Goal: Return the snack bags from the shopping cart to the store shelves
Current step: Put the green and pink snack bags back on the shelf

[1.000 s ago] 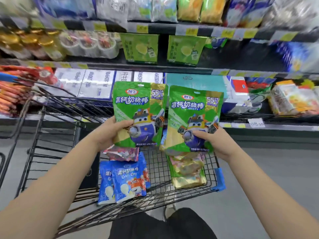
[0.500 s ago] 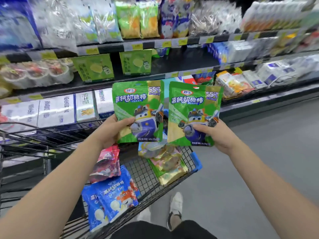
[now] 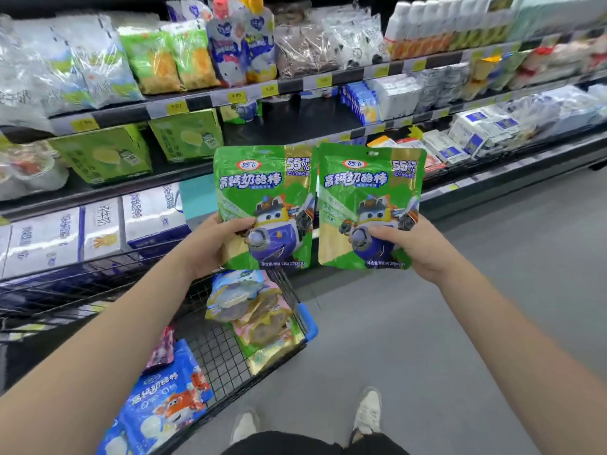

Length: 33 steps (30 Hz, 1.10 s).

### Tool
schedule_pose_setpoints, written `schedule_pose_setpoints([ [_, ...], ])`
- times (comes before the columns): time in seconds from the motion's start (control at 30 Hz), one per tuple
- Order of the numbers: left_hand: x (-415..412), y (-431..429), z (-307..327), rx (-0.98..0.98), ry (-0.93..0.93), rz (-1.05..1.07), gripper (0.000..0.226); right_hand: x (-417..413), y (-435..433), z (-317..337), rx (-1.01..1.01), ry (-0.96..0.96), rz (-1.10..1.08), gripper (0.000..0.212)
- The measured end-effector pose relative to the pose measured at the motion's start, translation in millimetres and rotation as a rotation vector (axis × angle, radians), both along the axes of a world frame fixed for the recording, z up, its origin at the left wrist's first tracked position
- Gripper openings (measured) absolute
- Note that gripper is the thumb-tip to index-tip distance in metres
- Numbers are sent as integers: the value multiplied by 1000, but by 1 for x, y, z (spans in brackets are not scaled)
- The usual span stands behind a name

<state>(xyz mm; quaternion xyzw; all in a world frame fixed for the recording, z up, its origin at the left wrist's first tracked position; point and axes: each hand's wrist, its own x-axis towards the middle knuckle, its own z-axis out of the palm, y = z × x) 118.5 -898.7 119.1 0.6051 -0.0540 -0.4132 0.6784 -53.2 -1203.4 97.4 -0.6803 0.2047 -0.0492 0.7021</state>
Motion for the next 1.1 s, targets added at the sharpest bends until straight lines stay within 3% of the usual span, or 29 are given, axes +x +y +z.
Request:
schedule_pose_setpoints([
  [0.07,-10,-30,-1,-3,0,34,55,-6,-36,4,-10,8,17,38],
  [0.17,-20,-70,-2,16,-5,112,23,-11,-83,12,-49,-2,64,32],
  [0.37,-40,-126,4,7,-11,184,33,-2,-153,28,-47,-29,105,37],
  [0.47,-39,-142,8,27,-20,226,21,9,-171,30,-33,-43,109,43],
  [0.6,-29,-158,9,44,-26,297,30,31,-189,27,-40,-42,129,88],
  [0.77,-5,-170,-1,44,-9,364,52,70,-199,29,-56,-16,168,103],
  [0.83,10,-174,-7,41,6,392,52,91,-200,31,-60,9,186,93],
  [0.97,46,-178,-15,38,11,434,49,137,-204,28,-19,54,231,51],
  [1.03,66,-181,-19,58,10,453,53,159,-212,23,-22,81,236,46],
  [1.1,83,-182,-21,70,22,491,55,183,-219,13,-16,112,230,57],
])
